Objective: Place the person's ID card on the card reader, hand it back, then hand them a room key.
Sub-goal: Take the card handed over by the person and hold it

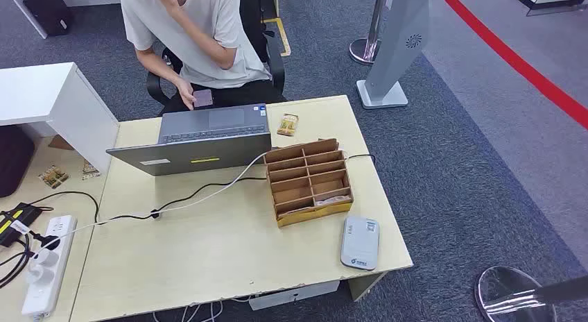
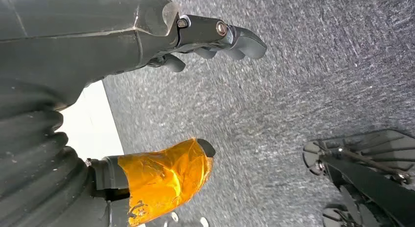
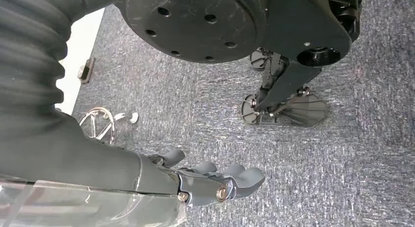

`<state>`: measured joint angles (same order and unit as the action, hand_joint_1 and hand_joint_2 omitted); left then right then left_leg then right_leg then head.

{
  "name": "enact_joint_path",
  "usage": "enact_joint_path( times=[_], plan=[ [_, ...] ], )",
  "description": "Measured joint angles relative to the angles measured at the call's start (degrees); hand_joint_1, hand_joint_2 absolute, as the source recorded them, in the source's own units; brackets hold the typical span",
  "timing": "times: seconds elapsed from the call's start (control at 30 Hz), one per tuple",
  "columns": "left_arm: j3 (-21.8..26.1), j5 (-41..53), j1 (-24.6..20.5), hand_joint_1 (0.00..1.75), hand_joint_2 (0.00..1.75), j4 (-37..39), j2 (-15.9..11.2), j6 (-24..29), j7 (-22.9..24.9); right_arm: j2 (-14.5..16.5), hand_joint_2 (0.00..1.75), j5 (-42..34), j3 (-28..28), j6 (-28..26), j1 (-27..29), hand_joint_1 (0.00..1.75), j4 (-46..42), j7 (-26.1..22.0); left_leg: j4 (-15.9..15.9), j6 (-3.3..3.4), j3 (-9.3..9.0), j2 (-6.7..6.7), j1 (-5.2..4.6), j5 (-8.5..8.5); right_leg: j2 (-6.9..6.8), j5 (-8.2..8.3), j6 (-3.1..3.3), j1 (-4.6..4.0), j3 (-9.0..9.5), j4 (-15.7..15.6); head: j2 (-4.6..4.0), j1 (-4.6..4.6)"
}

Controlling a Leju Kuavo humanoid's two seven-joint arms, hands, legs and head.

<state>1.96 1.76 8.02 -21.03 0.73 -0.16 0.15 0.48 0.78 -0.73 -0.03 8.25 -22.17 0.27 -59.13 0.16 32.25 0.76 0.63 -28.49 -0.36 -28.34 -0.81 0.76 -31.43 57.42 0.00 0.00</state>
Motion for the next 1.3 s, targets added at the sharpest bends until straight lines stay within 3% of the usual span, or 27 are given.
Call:
enact_joint_path(
  times=[0.03,0.1,0.17,0.2,0.23,0.33,0.73,0.87,1.3],
  plan=[
    [0.3,0.7,-0.1,0.0,1.75,0.0,0.0,-0.1,0.2,0.1,1.75,0.3,0.1,0.0,-0.1,0.0,0.0,0.1,0.0,0.0,0.0,0.0,0.0,0.0,0.0,0.0,0.0,0.0,0.0,0.0,0.0,0.0],
    [1.2,2.9,-0.3,0.0,1.75,0.0,0.2,-0.6,0.7,0.3,0.87,1.3,0.4,-0.1,-0.3,0.0,0.1,0.6,0.0,0.0,0.0,0.0,0.0,0.0,0.0,0.0,0.0,0.0,0.0,0.0,0.0,-0.01],
    [2.5,6.2,-0.7,0.0,0.87,0.0,0.5,-1.1,1.5,0.7,0.0,2.7,1.0,-0.2,-0.6,0.0,0.3,1.3,0.0,-0.01,-0.01,0.0,0.0,0.01,0.0,0.01,0.01,0.0,0.01,0.0,0.0,-0.01],
    [3.2,7.8,-0.9,0.0,0.44,0.0,0.7,-1.5,1.9,0.9,0.0,3.5,1.3,-0.3,-0.7,0.0,0.4,1.6,0.0,-0.01,-0.01,0.0,0.0,0.01,0.0,0.02,0.01,0.0,0.01,0.0,0.0,0.0],
    [4.0,9.5,-1.1,0.0,0.44,0.0,0.9,-1.8,2.3,1.1,0.0,4.2,1.5,-0.4,-0.9,0.0,0.6,1.9,0.0,-0.02,-0.01,0.0,0.0,0.02,0.0,0.02,0.02,0.0,0.01,0.0,0.0,0.0],
    [6.6,14.5,-1.8,0.0,1.75,0.1,1.5,-2.8,3.5,1.8,0.0,6.3,2.3,-0.5,-1.5,0.0,1.1,3.0,0.0,-0.05,-0.02,0.0,0.0,0.03,0.0,0.03,0.03,0.0,0.02,0.0,0.0,0.0],
    [18.0,34.7,-5.0,0.0,1.75,2.4,4.5,-6.8,8.1,4.6,0.0,14.9,5.6,-2.2,-4.0,0.0,4.0,8.0,0.0,-0.07,-0.04,0.0,0.0,0.05,0.01,0.06,0.03,0.0,0.04,0.0,0.0,0.0],
    [22.1,41.1,-6.2,0.0,1.75,3.6,5.5,-7.9,9.8,5.3,1.75,17.8,6.5,-3.8,-4.8,0.0,4.9,9.9,0.0,-0.07,-0.04,-0.01,0.0,0.06,0.01,0.06,0.04,0.0,0.04,0.0,0.0,0.01],
    [34.4,58.6,-9.3,0.0,1.75,6.5,8.5,-11.3,14.9,7.7,1.75,25.9,8.5,-17.6,-7.2,0.0,7.1,14.9,0.0,-0.08,-0.09,-0.02,0.0,0.06,0.03,0.06,0.03,0.0,0.06,0.0,0.0,0.0]
  ],
)
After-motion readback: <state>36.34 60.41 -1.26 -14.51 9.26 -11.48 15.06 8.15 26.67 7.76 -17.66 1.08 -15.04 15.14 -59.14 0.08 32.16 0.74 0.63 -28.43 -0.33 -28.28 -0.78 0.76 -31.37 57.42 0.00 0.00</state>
